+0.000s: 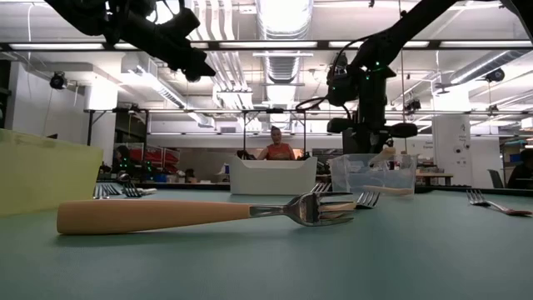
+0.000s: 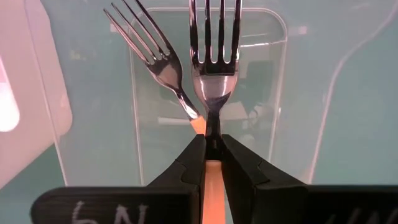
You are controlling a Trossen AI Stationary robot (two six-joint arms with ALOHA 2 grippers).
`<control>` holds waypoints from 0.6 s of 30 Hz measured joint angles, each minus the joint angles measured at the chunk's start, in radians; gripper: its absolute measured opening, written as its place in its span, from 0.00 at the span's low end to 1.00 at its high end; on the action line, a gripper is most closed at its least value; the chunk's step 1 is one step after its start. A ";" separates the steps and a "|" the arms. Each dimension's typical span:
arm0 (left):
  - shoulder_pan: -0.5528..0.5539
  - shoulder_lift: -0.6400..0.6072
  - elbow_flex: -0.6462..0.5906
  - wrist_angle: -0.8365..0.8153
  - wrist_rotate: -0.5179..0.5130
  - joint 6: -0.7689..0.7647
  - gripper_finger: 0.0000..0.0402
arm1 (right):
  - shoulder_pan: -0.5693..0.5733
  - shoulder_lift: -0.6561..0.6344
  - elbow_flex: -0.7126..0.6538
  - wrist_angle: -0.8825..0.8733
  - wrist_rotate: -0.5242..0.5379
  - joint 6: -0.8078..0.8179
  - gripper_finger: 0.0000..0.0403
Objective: Sort silverware by color (type)
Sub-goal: Put the light orange fork into the transparent bin
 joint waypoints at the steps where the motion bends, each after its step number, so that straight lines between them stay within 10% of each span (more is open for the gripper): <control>1: 0.000 0.000 0.000 0.000 0.000 0.000 0.25 | 0.000 -0.001 0.001 -0.003 -0.001 -0.004 0.07; 18: 0.000 0.000 0.000 0.000 0.000 0.004 0.25 | 0.000 -0.002 0.005 -0.024 -0.085 -0.169 0.07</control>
